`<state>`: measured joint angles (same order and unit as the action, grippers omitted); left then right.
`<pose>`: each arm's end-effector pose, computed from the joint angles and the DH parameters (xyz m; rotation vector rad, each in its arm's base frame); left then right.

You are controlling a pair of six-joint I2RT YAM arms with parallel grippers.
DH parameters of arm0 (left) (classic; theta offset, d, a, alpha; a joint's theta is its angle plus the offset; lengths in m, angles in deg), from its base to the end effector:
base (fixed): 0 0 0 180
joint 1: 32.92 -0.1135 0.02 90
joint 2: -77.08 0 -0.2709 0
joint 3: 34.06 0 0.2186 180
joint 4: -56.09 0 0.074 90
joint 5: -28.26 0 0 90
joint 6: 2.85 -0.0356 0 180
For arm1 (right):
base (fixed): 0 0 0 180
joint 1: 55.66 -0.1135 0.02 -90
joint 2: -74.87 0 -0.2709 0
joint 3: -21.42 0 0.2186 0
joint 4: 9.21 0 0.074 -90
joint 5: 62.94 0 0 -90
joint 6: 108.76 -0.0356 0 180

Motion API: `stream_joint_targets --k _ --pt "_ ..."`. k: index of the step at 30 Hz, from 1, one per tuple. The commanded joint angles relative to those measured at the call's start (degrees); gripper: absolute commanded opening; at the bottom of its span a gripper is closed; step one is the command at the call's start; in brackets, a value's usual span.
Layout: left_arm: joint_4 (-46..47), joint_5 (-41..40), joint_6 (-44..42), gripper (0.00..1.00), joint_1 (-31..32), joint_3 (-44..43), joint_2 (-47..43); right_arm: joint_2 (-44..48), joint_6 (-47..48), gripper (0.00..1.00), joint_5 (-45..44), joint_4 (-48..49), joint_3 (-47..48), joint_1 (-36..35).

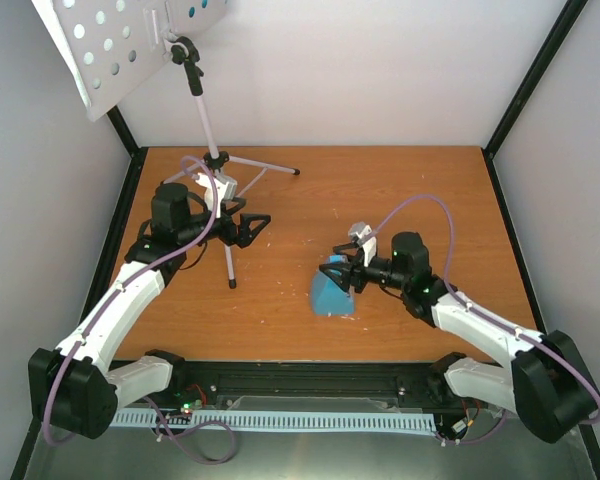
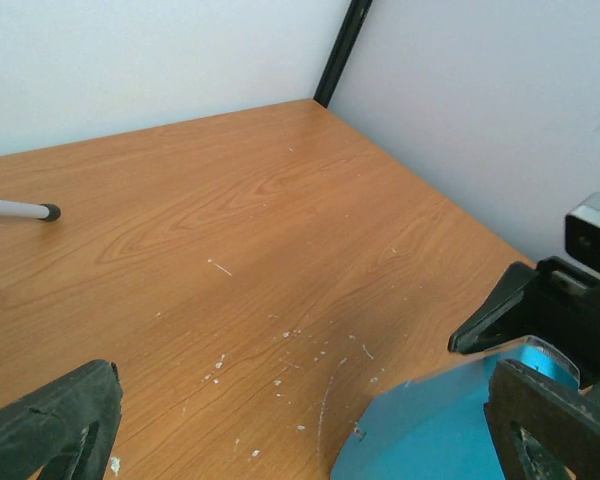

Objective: Pack up the instrument practice props

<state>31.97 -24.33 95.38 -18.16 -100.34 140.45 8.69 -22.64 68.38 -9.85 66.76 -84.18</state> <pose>0.1997 -0.0750 0.3298 0.5519 1.8856 -0.8961 0.1721 0.1203 0.2467 -0.8981 1.7838 1.0680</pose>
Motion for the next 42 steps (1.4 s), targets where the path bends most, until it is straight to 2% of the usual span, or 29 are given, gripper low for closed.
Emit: stream_joint_targets --k 1,4,9,13,18,28,35,38,42 --pt "0.04 -1.89 -0.41 0.99 -0.7 0.07 -0.61 3.77 -5.92 0.69 -30.01 2.35 -4.53 -3.91" --pt "0.1 -2.11 -0.41 1.0 -0.7 0.24 -0.87 5.04 -5.29 0.71 -35.9 2.84 -4.45 -6.2" --pt "-0.08 -2.99 -0.49 0.99 -0.7 0.34 -1.22 3.9 -4.68 0.74 -38.04 -1.23 -2.58 -6.72" --pt "0.01 -2.91 -0.49 0.99 -0.7 0.58 -1.32 3.48 -0.15 0.9 -25.54 -2.12 -2.45 -6.73" --pt "-0.08 -3.02 -0.67 0.99 -0.69 0.66 -1.32 2.38 0.46 0.9 -16.4 -4.86 -1.1 -6.73" --pt "-0.16 -3.24 -0.67 0.99 -0.7 0.63 -1.2 7.87 -4.83 0.92 -11.35 -10.74 -3.83 -8.38" --pt "-0.17 -2.99 -0.68 1.0 -0.7 0.58 -0.66 6.96 -3.64 0.84 -16.59 -11.5 -3.62 -10.68" --pt "-0.24 -3.44 -0.74 0.99 -0.7 0.66 -0.72 6.03 -3.46 0.78 -21.25 -9.67 -2.99 -12.14" --pt "-0.34 -4.44 -0.76 0.99 -0.7 0.68 -0.84 6.63 -4.15 0.71 -31.78 -9.79 -2.82 -14.11"
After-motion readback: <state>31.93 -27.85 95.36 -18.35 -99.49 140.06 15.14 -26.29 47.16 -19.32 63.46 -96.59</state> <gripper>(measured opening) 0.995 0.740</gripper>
